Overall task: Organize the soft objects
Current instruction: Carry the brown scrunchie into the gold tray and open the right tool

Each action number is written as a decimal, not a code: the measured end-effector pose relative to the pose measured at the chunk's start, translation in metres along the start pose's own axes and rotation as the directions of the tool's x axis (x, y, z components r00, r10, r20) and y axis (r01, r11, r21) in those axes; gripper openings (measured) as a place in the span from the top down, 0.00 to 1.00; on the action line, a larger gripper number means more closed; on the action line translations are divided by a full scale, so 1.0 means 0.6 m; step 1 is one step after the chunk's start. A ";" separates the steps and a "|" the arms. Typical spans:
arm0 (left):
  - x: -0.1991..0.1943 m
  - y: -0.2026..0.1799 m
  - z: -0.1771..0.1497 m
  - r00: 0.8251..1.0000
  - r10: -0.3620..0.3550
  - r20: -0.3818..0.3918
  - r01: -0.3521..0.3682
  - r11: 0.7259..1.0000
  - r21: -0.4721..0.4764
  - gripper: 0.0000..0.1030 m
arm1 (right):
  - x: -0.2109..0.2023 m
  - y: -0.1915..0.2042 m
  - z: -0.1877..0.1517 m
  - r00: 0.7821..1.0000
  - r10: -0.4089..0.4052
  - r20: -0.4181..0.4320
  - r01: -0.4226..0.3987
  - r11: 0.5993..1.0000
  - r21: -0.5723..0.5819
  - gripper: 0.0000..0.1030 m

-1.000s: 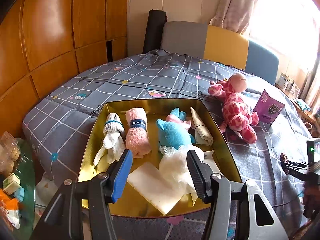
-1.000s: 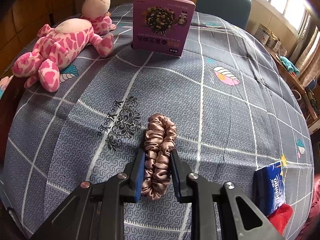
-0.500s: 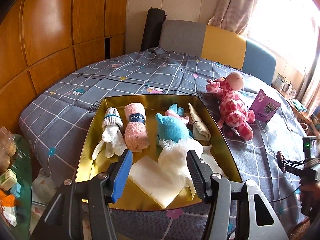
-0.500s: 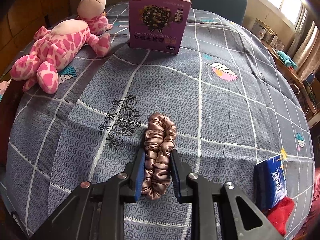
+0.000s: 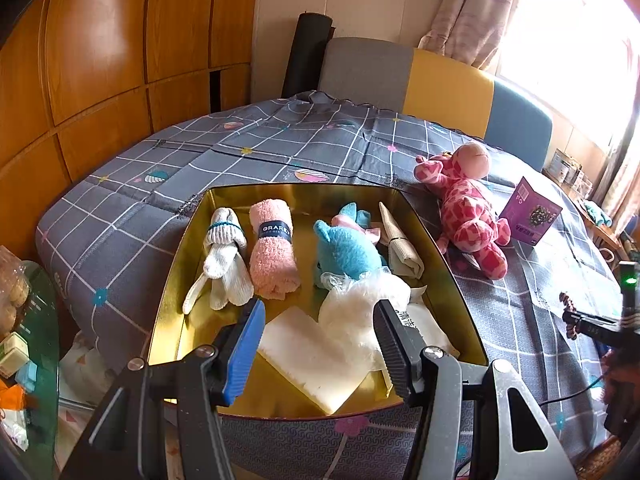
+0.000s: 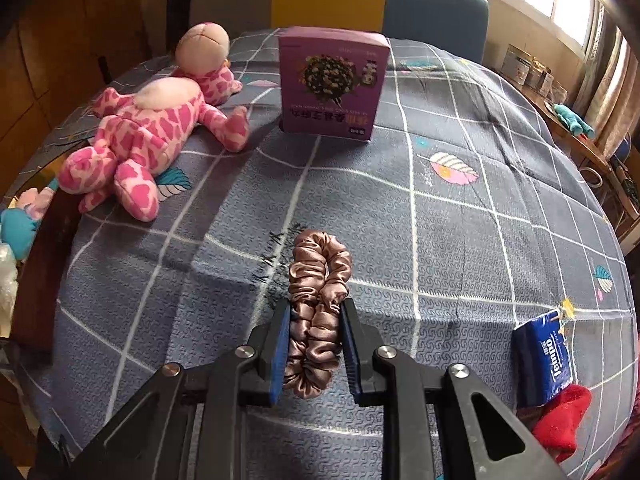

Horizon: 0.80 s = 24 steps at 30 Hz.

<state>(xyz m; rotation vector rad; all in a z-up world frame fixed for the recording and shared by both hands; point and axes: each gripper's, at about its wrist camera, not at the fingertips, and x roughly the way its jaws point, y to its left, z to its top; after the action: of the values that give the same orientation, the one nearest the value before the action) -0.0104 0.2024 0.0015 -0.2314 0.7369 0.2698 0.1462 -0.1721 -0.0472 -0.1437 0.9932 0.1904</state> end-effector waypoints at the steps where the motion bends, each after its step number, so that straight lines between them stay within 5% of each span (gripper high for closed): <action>1: 0.001 0.001 0.000 1.000 0.000 0.000 0.000 1.000 -0.001 0.44 | -0.008 0.011 0.004 1.000 0.016 0.013 -0.016 1.000 -0.012 0.77; 9: 0.008 0.013 0.001 1.000 0.009 -0.009 -0.009 1.000 -0.016 0.44 | -0.066 0.140 0.036 0.976 0.208 0.061 -0.197 0.970 -0.142 0.77; 13: 0.001 0.049 0.020 0.999 0.044 0.015 -0.043 0.998 -0.053 0.44 | -0.096 0.245 0.045 0.936 0.351 0.035 -0.331 0.907 -0.262 0.77; 18: -0.030 0.132 0.050 0.985 0.151 0.079 -0.136 0.976 -0.169 0.44 | -0.116 0.379 0.040 0.854 0.517 -0.058 -0.498 0.781 -0.377 0.77; 24: -0.039 0.193 0.056 0.973 0.216 0.085 -0.189 0.949 -0.254 0.44 | -0.087 0.529 0.020 0.788 0.587 -0.187 -0.604 0.676 -0.422 0.77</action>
<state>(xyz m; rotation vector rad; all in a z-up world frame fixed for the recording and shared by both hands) -0.0433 0.3176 0.0286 -0.3724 0.6155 0.5676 0.0573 0.1349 -0.0072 -0.2555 0.9886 1.0480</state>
